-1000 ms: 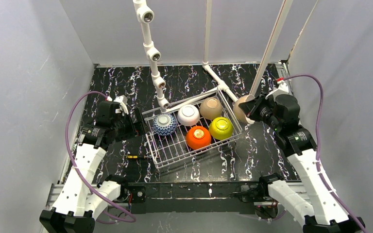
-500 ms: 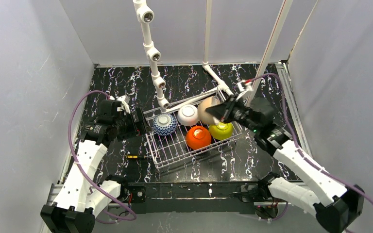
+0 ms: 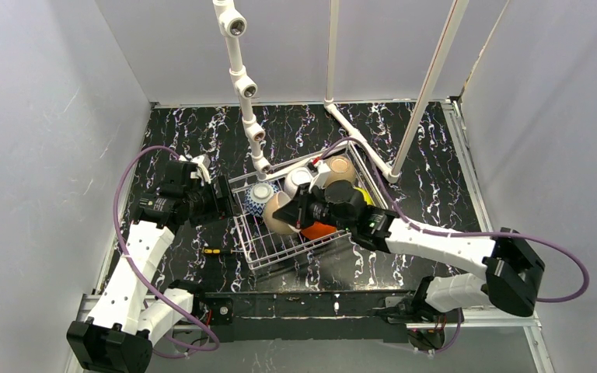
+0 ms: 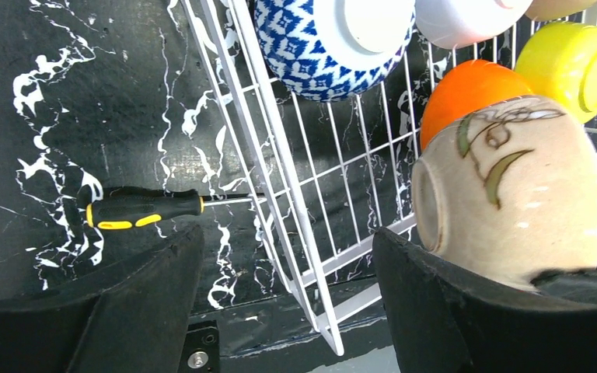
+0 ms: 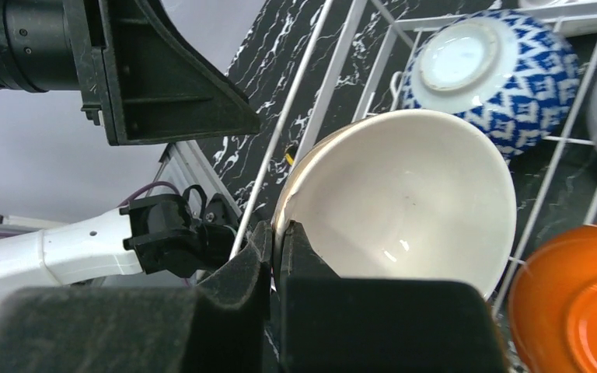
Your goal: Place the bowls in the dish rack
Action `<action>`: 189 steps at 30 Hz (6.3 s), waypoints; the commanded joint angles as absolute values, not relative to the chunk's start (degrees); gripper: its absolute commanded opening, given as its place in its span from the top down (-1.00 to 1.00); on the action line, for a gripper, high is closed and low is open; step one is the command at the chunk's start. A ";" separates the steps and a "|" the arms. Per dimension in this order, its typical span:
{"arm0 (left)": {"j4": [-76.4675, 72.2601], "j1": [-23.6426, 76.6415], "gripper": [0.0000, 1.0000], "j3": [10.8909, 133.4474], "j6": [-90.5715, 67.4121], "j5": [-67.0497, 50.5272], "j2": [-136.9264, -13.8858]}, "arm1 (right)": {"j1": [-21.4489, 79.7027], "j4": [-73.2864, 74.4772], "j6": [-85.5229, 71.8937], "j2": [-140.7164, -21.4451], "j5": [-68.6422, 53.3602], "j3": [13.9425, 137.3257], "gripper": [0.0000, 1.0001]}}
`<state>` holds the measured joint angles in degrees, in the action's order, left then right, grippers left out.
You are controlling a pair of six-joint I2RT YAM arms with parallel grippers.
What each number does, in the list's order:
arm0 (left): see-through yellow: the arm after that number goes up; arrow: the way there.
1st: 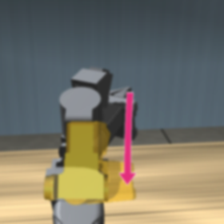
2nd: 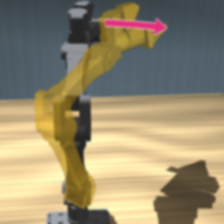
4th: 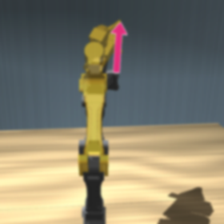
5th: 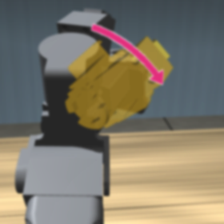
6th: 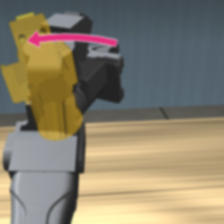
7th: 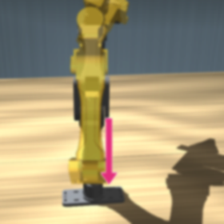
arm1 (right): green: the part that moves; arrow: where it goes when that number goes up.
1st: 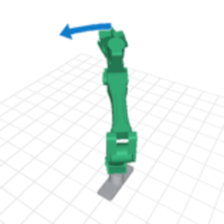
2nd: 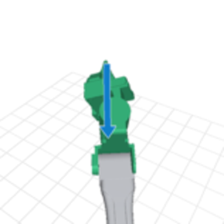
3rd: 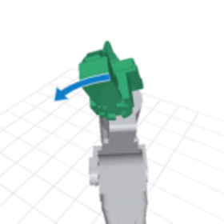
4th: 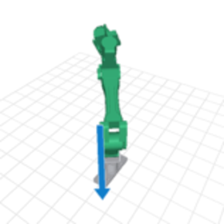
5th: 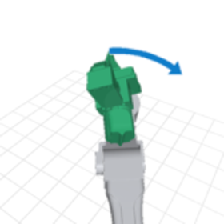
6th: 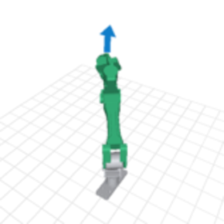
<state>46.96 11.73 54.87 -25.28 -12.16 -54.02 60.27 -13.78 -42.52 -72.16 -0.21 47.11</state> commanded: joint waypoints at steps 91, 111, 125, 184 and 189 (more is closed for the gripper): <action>48.45 11.51 -0.43 56.25 -23.18 -11.36 -53.21 | 56.02 -22.69 -76.80 -77.78 9.31 36.96 -0.09; 47.93 11.51 -0.43 55.64 -23.34 -11.59 -53.70 | 56.00 -5.57 -70.89 -76.36 12.52 46.15 -0.18; 47.64 11.51 -0.43 55.82 -23.39 -11.74 -54.22 | 57.39 8.04 -57.43 -77.30 8.74 55.08 -0.65; 45.58 11.51 -0.41 52.18 -23.46 -12.18 -54.50 | 58.15 7.72 -64.99 -84.03 4.12 56.48 -0.47; 46.80 11.51 -0.41 53.41 -23.71 -11.20 -53.82 | 58.18 9.24 -60.26 -80.07 7.81 58.13 -0.56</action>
<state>45.01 11.73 51.44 -23.64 -11.42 -55.02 58.46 9.26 -64.58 -85.17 4.23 55.68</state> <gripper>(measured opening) 0.708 0.768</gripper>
